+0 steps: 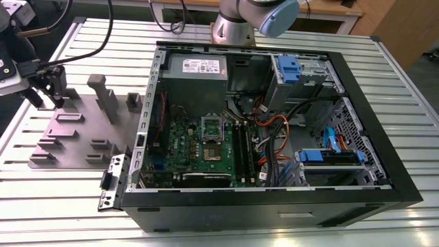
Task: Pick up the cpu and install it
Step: 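Pick up the cpu and move it towards the insertion slot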
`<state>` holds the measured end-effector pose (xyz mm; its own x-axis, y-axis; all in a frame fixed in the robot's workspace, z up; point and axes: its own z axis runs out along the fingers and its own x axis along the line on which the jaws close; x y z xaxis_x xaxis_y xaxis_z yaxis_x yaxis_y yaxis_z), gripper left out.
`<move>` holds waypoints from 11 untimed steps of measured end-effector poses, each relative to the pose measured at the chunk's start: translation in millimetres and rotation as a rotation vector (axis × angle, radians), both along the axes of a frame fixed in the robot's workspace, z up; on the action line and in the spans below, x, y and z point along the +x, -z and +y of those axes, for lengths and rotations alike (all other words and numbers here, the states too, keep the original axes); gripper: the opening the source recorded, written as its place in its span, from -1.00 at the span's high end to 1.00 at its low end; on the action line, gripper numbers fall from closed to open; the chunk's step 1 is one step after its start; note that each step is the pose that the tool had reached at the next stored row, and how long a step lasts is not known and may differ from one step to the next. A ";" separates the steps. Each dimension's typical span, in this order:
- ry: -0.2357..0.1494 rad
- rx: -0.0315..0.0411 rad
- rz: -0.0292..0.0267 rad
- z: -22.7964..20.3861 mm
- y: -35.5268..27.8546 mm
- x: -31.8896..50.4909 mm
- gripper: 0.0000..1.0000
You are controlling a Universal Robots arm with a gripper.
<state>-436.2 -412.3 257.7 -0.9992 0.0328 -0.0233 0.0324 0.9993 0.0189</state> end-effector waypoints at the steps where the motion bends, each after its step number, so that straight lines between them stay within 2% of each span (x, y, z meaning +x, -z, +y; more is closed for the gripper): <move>1: 0.000 0.0001 -0.0001 0.0 -0.1 0.0 0.06; 11: 0.000 0.0001 -0.0001 0.0 -2.2 0.0 0.06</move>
<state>-436.2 -412.3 259.9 -0.9992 0.0328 -0.0233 0.0324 0.9993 0.0190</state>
